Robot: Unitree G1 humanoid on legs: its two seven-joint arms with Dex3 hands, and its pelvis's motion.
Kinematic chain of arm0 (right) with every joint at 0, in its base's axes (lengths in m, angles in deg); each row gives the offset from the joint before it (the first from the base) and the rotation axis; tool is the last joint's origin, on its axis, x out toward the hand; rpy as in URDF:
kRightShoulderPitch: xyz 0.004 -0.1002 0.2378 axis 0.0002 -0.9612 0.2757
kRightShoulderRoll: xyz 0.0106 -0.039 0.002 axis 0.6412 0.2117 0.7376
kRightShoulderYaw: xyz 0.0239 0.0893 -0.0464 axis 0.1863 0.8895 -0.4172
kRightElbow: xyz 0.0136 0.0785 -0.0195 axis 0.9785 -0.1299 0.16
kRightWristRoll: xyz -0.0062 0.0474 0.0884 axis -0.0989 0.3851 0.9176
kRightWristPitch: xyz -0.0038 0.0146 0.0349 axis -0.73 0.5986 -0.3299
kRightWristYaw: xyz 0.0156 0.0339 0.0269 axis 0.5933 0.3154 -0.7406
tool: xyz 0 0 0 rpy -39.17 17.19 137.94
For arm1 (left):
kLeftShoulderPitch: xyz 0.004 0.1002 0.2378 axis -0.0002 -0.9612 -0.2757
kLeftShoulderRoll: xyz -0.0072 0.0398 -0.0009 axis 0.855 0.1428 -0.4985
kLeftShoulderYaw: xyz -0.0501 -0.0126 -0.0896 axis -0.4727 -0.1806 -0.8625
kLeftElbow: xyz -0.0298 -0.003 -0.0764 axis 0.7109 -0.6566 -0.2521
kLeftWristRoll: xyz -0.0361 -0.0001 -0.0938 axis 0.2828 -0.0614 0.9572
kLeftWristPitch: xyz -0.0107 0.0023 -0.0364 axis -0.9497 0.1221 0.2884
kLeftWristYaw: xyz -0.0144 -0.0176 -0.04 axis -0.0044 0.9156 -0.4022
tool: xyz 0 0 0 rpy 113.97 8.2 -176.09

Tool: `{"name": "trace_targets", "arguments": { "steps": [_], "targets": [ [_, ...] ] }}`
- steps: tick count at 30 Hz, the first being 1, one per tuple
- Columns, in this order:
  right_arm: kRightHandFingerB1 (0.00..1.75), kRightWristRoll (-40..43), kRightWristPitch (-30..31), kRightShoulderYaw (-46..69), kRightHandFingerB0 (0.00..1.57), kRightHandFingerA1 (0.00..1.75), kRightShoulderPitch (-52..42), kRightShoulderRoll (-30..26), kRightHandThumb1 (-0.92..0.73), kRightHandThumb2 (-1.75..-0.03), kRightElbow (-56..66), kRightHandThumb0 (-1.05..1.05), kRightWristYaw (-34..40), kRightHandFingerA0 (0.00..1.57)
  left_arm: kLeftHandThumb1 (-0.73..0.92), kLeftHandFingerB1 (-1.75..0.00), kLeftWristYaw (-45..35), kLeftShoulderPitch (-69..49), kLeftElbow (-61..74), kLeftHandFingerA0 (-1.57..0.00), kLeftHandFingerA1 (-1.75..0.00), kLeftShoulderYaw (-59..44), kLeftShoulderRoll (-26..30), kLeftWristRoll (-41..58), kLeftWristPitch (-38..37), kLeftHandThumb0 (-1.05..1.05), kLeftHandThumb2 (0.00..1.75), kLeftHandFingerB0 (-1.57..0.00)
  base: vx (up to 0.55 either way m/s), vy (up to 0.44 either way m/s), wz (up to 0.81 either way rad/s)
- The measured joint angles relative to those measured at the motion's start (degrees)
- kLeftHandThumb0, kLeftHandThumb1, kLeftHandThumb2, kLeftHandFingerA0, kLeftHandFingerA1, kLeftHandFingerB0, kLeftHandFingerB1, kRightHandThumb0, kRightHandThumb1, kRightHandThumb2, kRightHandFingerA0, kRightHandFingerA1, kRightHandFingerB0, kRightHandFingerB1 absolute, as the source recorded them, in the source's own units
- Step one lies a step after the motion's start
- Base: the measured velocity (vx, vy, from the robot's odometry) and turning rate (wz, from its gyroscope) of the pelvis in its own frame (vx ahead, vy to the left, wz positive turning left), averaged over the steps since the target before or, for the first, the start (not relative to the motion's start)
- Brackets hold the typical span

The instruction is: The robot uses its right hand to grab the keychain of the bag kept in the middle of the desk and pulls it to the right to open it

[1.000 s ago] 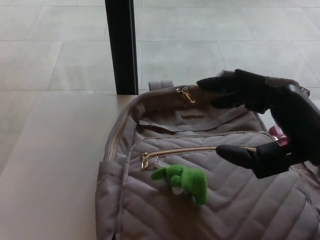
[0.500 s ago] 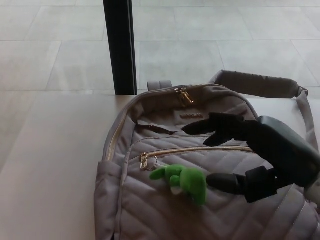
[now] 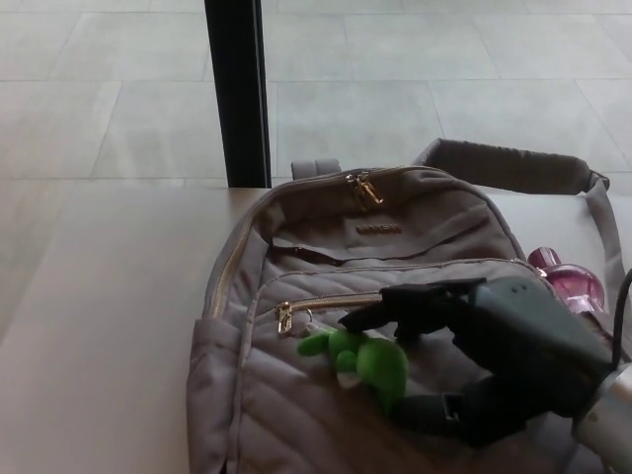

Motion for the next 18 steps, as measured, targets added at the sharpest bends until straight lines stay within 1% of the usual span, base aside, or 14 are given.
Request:
{"name": "trace_targets", "arguments": {
  "steps": [1,2,4,5,7,8,11,12,13,14,15,16,17,18],
  "targets": [
    [0.42,-0.8,-0.2,0.1,0.54,0.77,-0.5,0.0,-0.73,-0.62,0.0,-0.83,0.3,0.65,0.62,-0.41,0.0,0.0,0.0,-0.74,-0.71,0.1,0.0,0.0,0.0,-0.58,0.59,-0.56,0.00,0.000,0.00],
    [0.53,-1.8,-0.4,0.2,0.49,0.75,-0.9,-0.1,-0.56,-1.00,0.0,-0.80,0.7,0.62,0.62,-0.41,0.0,0.0,0.0,-0.75,-0.67,0.3,0.0,-0.1,0.0,-0.60,0.59,-0.57,0.00,0.000,0.00],
    [0.53,-3.2,-0.6,0.4,0.49,0.73,-1.4,-0.1,-0.58,-1.02,0.0,-0.82,1.2,0.61,0.62,-0.40,0.0,0.0,-0.1,-0.75,-0.64,0.5,0.0,-0.2,0.0,-0.59,0.59,-0.56,0.00,0.000,0.00],
    [0.40,-4.0,-0.7,0.5,0.55,0.64,-1.7,-0.1,-0.75,-0.63,-0.1,-0.84,1.5,0.62,0.62,-0.40,0.0,0.0,-0.2,-0.72,-0.59,0.6,0.0,-0.2,-0.1,-0.58,0.59,-0.56,0.00,0.000,0.00],
    [0.40,-5.7,-0.8,1.0,0.57,0.63,-2.5,-0.1,-0.75,-0.63,-0.4,-0.84,2.1,0.65,0.62,-0.40,0.0,0.1,-0.4,-0.72,-0.57,0.6,0.0,-0.2,-0.1,-0.59,0.59,-0.55,0.00,0.000,0.00],
    [0.40,-6.3,-0.9,1.1,0.59,0.69,-2.8,-0.1,-0.73,-0.62,-0.6,-0.81,2.4,0.68,0.62,-0.41,0.0,0.1,-0.5,-0.72,-0.59,0.6,0.0,-0.2,-0.1,-0.58,0.60,-0.57,0.00,0.000,0.00],
    [0.39,-8.3,-1.0,1.7,0.58,0.71,-3.7,0.3,-0.69,-0.62,-1.3,-0.71,3.6,0.74,0.63,-0.42,0.0,0.1,-0.5,-0.73,-0.63,0.6,0.1,-0.2,-0.2,-0.58,0.59,-0.59,0.00,0.000,0.00],
    [0.40,-9.0,-1.0,1.9,0.56,0.85,-4.2,0.9,-0.69,-0.61,-1.5,-0.66,4.1,0.86,0.63,-0.41,0.0,0.1,-0.5,-0.74,-0.64,0.6,0.1,-0.2,-0.2,-0.59,0.59,-0.60,0.00,0.000,0.00],
    [0.40,-9.4,-0.9,2.1,0.56,0.87,-4.6,1.6,-0.69,-0.62,-1.5,-0.60,4.4,0.94,0.63,-0.41,0.0,0.1,-0.5,-0.74,-0.64,0.6,0.1,-0.2,-0.4,-0.59,0.59,-0.60,0.00,0.000,0.00],
    [0.40,-9.9,-0.6,2.2,0.56,0.87,-5.0,2.5,-0.69,-0.62,-1.4,-0.60,4.7,0.94,0.63,-0.41,0.0,0.1,-0.6,-0.74,-0.64,0.6,0.2,-0.2,-0.5,-0.59,0.59,-0.60,0.00,0.000,0.00],
    [0.41,-10.4,-0.3,2.3,0.57,0.92,-5.3,3.3,-0.71,-0.61,-1.3,-0.59,5.1,0.99,0.63,-0.41,0.0,0.1,-0.6,-0.73,-0.62,0.7,0.2,-0.2,-0.5,-0.59,0.59,-0.60,0.00,0.000,0.00],
    [0.41,-10.8,0.0,2.4,0.57,0.92,-5.7,4.3,-0.71,-0.61,-1.3,-0.59,5.5,0.99,0.63,-0.41,0.0,0.1,-0.6,-0.73,-0.62,0.7,0.2,-0.2,-0.5,-0.59,0.59,-0.60,0.00,0.000,0.00],
    [0.40,-11.3,0.3,2.6,0.55,0.93,-6.0,5.1,-0.73,-0.61,-1.3,-0.55,5.9,1.03,0.63,-0.41,0.0,0.1,-0.6,-0.74,-0.63,0.7,0.2,-0.2,-0.5,-0.59,0.59,-0.60,0.00,0.000,0.00],
    [0.41,-11.8,0.6,2.6,0.63,1.07,-6.3,6.1,-0.70,-0.61,-1.2,-0.37,6.1,1.19,0.65,-0.41,0.0,0.1,-0.6,-0.73,-0.65,0.7,0.2,-0.2,-0.5,-0.62,0.60,-0.60,0.00,0.000,0.00]
  ]
}}
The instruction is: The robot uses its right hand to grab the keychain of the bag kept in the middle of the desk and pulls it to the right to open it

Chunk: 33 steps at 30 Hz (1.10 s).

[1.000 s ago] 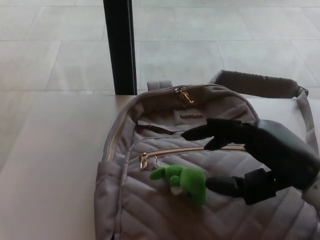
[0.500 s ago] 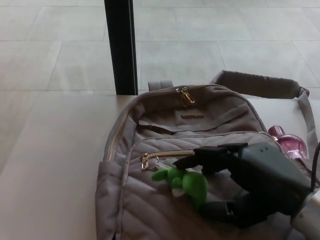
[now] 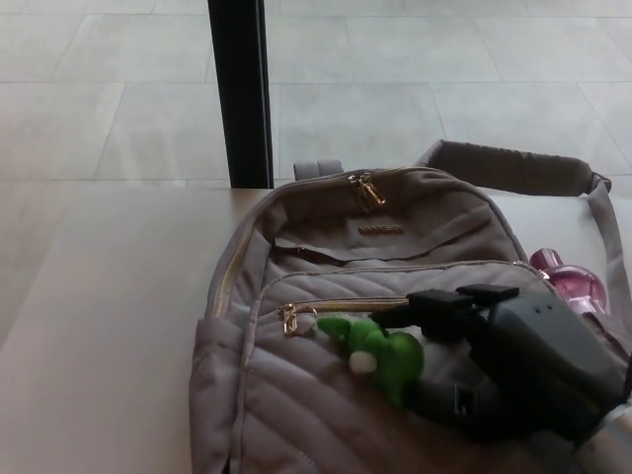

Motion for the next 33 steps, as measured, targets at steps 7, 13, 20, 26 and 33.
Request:
{"name": "trace_targets", "arguments": {
  "steps": [7,13,20,26,33],
  "targets": [
    [0.47,-3.1,2.2,-0.7,0.70,1.31,-2.3,7.4,-0.66,-0.65,0.3,-0.33,2.9,1.16,0.69,-0.45,-0.2,-0.6,0.6,-0.76,-0.82,0.6,0.1,-0.2,-0.6,-0.66,0.61,-0.64,0.00,0.000,0.00],
    [0.50,-5.8,1.9,-3.1,0.69,1.45,-3.1,11.1,-0.66,-0.69,-0.6,-0.32,6.3,1.11,0.60,-0.61,-0.1,-0.5,0.4,-0.80,-0.84,2.3,0.1,-0.8,-1.3,-0.69,1.02,-0.59,0.00,0.000,0.00],
    [0.53,-8.1,0.9,-4.5,0.68,1.70,-2.6,11.0,-0.66,-0.75,-1.3,-0.30,7.8,1.04,0.73,-0.41,0.3,-0.5,0.5,-0.73,-0.57,4.2,0.2,-1.8,-2.2,-0.71,0.63,-0.56,0.00,0.000,0.00],
    [0.96,-10.1,-0.2,-4.8,0.89,1.75,-2.1,7.4,-0.61,-0.76,-1.4,-0.38,7.3,1.03,0.75,-0.42,0.3,-0.2,-0.1,-0.77,-0.59,4.2,0.2,-1.9,-2.4,-0.73,0.63,-0.60,0.00,0.000,0.00],
    [1.47,-12.5,-1.1,-4.7,0.84,1.75,-2.0,5.9,-0.51,-1.16,-1.4,-0.35,7.5,1.01,0.78,-0.44,0.4,-0.4,0.1,-0.76,-0.60,5.4,0.7,-2.5,-3.3,-0.75,0.64,-0.62,0.00,0.000,0.00]
  ]
}}
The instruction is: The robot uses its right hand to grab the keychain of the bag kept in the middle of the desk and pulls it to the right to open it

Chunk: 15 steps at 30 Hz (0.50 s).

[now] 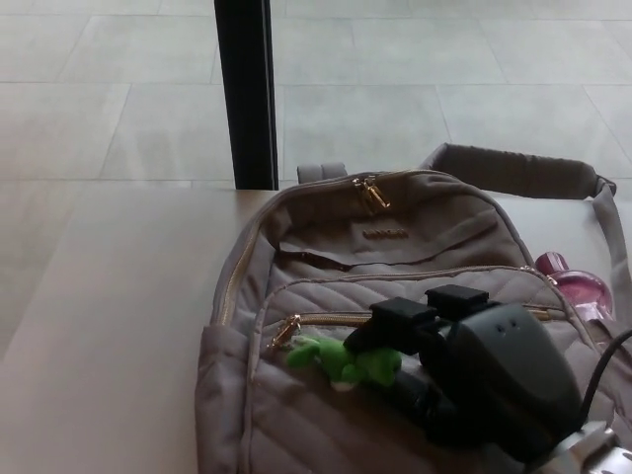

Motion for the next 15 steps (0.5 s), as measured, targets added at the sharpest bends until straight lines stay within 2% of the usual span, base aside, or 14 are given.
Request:
{"name": "trace_targets", "arguments": {
  "steps": [1,2,3,4,5,6,10,12,13,14,15],
  "targets": [
    [1.47,-0.2,-0.1,0.0,0.84,1.75,-0.1,0.0,-0.51,-1.16,0.0,-0.35,0.1,1.01,0.78,-0.44,0.0,0.0,0.0,-0.76,-0.60,0.2,0.0,-0.1,-0.1,-0.75,0.64,-0.62,0.00,0.000,0.00],
    [1.37,-0.3,-0.3,0.1,0.87,1.75,-0.2,0.0,-0.54,-1.14,0.0,-0.34,0.3,1.06,0.79,-0.44,0.1,0.0,0.0,-0.76,-0.59,0.4,0.1,-0.2,-0.1,-0.74,0.64,-0.62,0.00,0.000,0.00],
    [1.49,-0.3,-0.6,0.2,0.83,1.75,-0.3,0.0,-0.50,-1.21,-0.2,-0.37,0.8,1.04,0.78,-0.44,0.1,0.1,0.0,-0.77,-0.58,0.7,0.1,-0.3,-0.2,-0.72,0.64,-0.62,0.00,0.000,0.00],
    [1.49,-0.3,-0.8,0.2,0.83,1.75,-0.4,0.1,-0.50,-1.21,-0.3,-0.37,1.0,1.04,0.78,-0.44,0.1,0.1,0.0,-0.77,-0.58,0.8,0.2,-0.3,-0.2,-0.72,0.64,-0.62,0.00,0.000,0.00],
    [1.34,-0.2,-1.5,0.4,0.87,1.75,-0.6,0.3,-0.55,-1.17,-0.8,-0.34,2.0,1.07,0.79,-0.44,0.3,0.1,0.0,-0.76,-0.58,1.0,0.2,-0.5,-0.2,-0.73,0.64,-0.63,0.00,0.000,0.00],
    [1.41,-0.1,-2.1,0.6,0.85,1.75,-0.8,0.6,-0.53,-1.22,-1.2,-0.35,2.8,1.07,0.79,-0.44,0.5,0.1,0.0,-0.75,-0.58,1.2,0.2,-0.5,-0.3,-0.73,0.64,-0.62,0.00,0.000,0.00],
    [1.34,0.3,-3.5,1.3,0.90,1.75,-1.4,1.4,-0.50,-1.22,-2.2,-0.31,4.9,1.09,0.80,-0.43,0.5,0.1,-0.1,-0.73,-0.56,1.5,0.2,-0.6,-0.4,-0.74,0.64,-0.60,0.00,0.000,0.00],
    [1.47,0.7,-4.4,1.9,0.85,1.75,-1.8,2.5,-0.50,-1.23,-2.8,-0.34,6.1,1.06,0.81,-0.43,0.5,0.0,-0.1,-0.74,-0.60,1.8,0.3,-0.6,-0.5,-0.73,0.65,-0.60,0.00,0.000,0.00],
    [1.47,0.8,-4.5,2.2,0.85,1.75,-2.0,3.2,-0.50,-1.23,-2.9,-0.34,6.7,1.06,0.81,-0.43,0.5,0.0,-0.1,-0.74,-0.60,2.1,0.4,-0.7,-0.5,-0.73,0.65,-0.60,0.00,0.000,0.00],
    [1.69,0.9,-4.7,2.4,0.76,1.75,-2.2,3.7,-0.50,-1.25,-3.0,-0.31,7.0,1.03,0.81,-0.44,0.5,0.0,-0.1,-0.74,-0.61,2.3,0.4,-0.7,-0.6,-0.73,0.65,-0.60,0.00,0.000,0.00],
    [1.71,1.1,-4.8,2.7,0.75,1.75,-2.3,4.6,-0.48,-1.26,-3.0,-0.30,7.5,1.02,0.80,-0.43,0.5,-0.1,0.0,-0.74,-0.61,2.5,0.5,-0.8,-0.7,-0.74,0.64,-0.59,0.00,0.000,0.00]
  ]
}}
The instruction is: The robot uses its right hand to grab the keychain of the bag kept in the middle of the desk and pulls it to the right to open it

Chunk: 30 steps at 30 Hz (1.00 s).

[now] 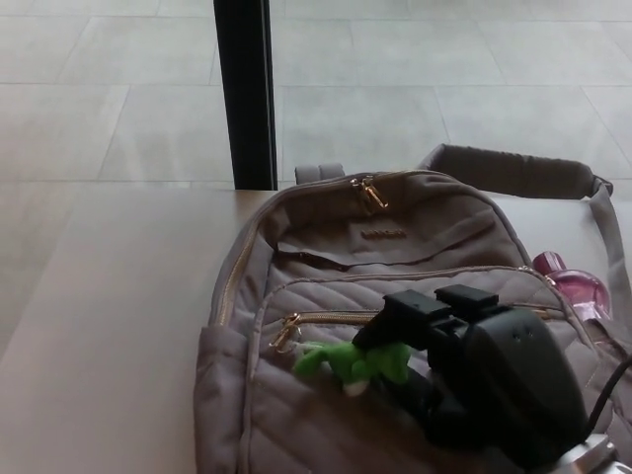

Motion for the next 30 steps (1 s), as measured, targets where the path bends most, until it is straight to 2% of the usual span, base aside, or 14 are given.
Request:
{"name": "trace_targets", "arguments": {
  "steps": [6,12,13,14,18,19,21,22,23,24,25,26,29,30],
  "targets": [
    [1.70,1.5,1.0,2.4,0.71,1.75,-0.8,4.6,-0.48,-1.17,1.3,-0.23,0.5,0.96,0.81,-0.43,0.0,-0.1,-0.1,-0.74,-0.58,0.5,0.1,0.0,-0.1,-0.74,0.64,-0.59,0.00,0.000,0.00],
    [1.64,4.5,2.6,7.3,0.73,1.75,0.4,4.9,-0.44,-1.28,2.9,-0.14,-2.1,0.91,0.82,-0.43,0.0,-0.3,-0.1,-0.75,-0.65,0.7,0.1,0.0,-0.2,-0.71,0.64,-0.62,0.00,0.000,0.00],
    [1.32,5.6,3.2,9.0,0.99,1.47,1.1,4.8,-0.45,-1.20,3.2,-0.13,-3.2,1.23,0.81,-0.42,0.0,-0.4,0.0,-0.72,-0.61,0.8,0.1,0.0,-0.2,-0.72,0.65,-0.59,0.00,0.000,0.00],
    [1.62,6.2,3.4,9.9,0.73,1.75,1.6,4.7,-0.45,-1.24,3.3,-0.09,-3.8,0.91,0.81,-0.42,0.0,-0.4,-0.1,-0.72,-0.60,0.8,0.1,0.0,-0.2,-0.70,0.65,-0.59,0.00,0.000,0.00],
    [1.56,9.0,5.3,15.1,0.74,1.75,4.9,2.4,-0.44,-1.22,3.3,-0.13,-7.3,0.88,0.82,-0.42,-0.1,-0.3,-0.2,-0.73,-0.59,0.7,0.1,0.0,-0.2,-0.71,0.65,-0.60,0.00,0.000,0.00],
    [1.26,9.3,5.6,15.9,0.95,1.42,5.2,2.0,-0.45,-1.17,3.4,-0.24,-7.8,1.21,0.82,-0.42,-0.1,-0.3,-0.2,-0.73,-0.63,0.7,0.1,0.1,-0.2,-0.70,0.65,-0.60,0.00,0.000,0.00],
    [1.26,11.2,6.5,19.6,0.96,1.42,7.0,-1.0,-0.45,-1.18,3.3,-0.27,-10.1,1.21,0.83,-0.42,-0.1,-0.4,-0.2,-0.73,-0.62,0.7,0.1,0.1,-0.2,-0.70,0.65,-0.60,0.00,0.000,0.00],
    [1.54,11.9,6.6,20.9,0.78,1.75,7.4,-2.4,-0.41,-1.27,3.2,-0.21,-10.9,0.93,0.83,-0.43,-0.1,-0.6,-0.1,-0.73,-0.62,0.7,0.1,0.1,-0.2,-0.70,0.65,-0.60,0.00,0.000,0.00],
    [1.54,12.2,6.6,21.5,0.79,1.75,7.5,-2.9,-0.41,-1.28,3.2,-0.20,-11.2,0.95,0.82,-0.43,-0.1,-0.6,-0.1,-0.75,-0.62,0.7,0.1,0.1,-0.2,-0.69,0.65,-0.61,0.00,0.000,0.00],
    [1.26,13.4,6.6,24.0,0.98,1.41,7.8,-5.8,-0.43,-1.18,2.7,-0.29,-12.3,1.22,0.82,-0.43,-0.1,-1.0,0.1,-0.74,-0.63,0.6,0.1,0.1,-0.2,-0.70,0.65,-0.61,0.00,0.000,0.00],
    [1.26,13.8,6.5,25.0,0.98,1.41,7.8,-7.0,-0.43,-1.18,2.5,-0.29,-12.9,1.22,0.82,-0.43,-0.1,-1.1,0.1,-0.74,-0.63,0.5,0.1,0.1,-0.2,-0.70,0.65,-0.61,0.00,0.000,0.00],
    [1.52,14.4,6.5,25.9,0.79,1.75,7.8,-8.2,-0.40,-1.24,2.3,-0.18,-13.3,0.93,0.82,-0.42,-0.1,-1.3,0.2,-0.76,-0.60,0.4,0.1,0.1,-0.2,-0.71,0.65,-0.62,0.00,0.000,0.00],
    [1.56,15.8,5.5,27.9,0.76,1.75,7.7,-11.1,-0.41,-1.20,0.8,-0.18,-14.2,0.93,0.82,-0.42,-0.1,-1.3,0.0,-0.77,-0.63,0.3,0.1,0.1,-0.2,-0.72,0.65,-0.64,0.00,0.000,0.00],
    [1.50,16.3,4.9,28.6,0.80,1.75,7.6,-11.9,-0.39,-1.24,-0.1,-0.19,-14.2,0.94,0.82,-0.42,-0.1,-1.3,-0.1,-0.77,-0.63,0.3,0.1,0.1,-0.2,-0.73,0.65,-0.65,0.00,0.000,0.00]
  ]
}}
